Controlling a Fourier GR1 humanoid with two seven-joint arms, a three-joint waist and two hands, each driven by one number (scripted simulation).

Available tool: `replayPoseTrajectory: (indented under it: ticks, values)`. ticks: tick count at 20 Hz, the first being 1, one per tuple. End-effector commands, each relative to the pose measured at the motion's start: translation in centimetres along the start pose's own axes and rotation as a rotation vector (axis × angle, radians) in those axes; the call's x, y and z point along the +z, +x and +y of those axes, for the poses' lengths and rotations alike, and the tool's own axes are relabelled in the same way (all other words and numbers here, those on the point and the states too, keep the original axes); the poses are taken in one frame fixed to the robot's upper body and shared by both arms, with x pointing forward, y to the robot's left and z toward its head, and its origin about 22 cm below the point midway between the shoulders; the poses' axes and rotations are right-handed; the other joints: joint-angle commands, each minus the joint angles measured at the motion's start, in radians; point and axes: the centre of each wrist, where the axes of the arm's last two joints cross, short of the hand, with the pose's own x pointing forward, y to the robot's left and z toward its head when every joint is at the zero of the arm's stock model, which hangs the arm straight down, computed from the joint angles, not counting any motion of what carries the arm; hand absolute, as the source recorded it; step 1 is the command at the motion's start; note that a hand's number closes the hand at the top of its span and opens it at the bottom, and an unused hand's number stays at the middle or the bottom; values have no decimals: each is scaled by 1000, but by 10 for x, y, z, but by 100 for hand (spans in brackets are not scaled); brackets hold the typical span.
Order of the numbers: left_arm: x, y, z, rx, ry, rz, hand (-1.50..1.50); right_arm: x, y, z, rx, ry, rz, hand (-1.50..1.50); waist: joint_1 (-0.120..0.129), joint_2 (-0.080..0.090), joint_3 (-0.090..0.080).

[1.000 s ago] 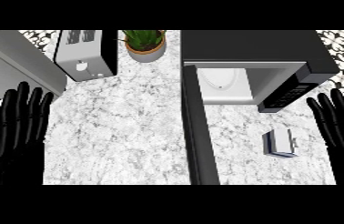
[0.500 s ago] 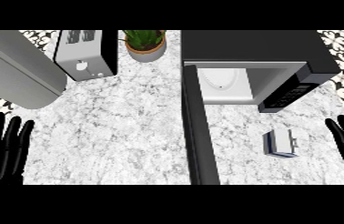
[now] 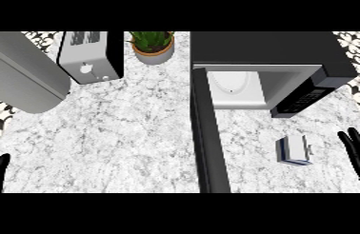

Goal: Pick up the milk, place it into the microwave and close the microwave

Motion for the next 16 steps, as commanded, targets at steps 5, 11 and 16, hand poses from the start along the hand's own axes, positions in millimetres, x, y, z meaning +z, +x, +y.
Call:
replayPoseTrajectory:
  ticks: [5,11,16]
  values:
    - [19,9,6,5,17,-13,-150,17,-39,-9,11,-21,51,-150,0,0,0]
    - [14,1,17,11,-3,-4,-150,5,-82,-2,33,-71,106,-150,2,1,0]
    - [38,35,13,3,-15,-5,-150,26,-104,-36,48,-162,147,-150,14,-2,1]
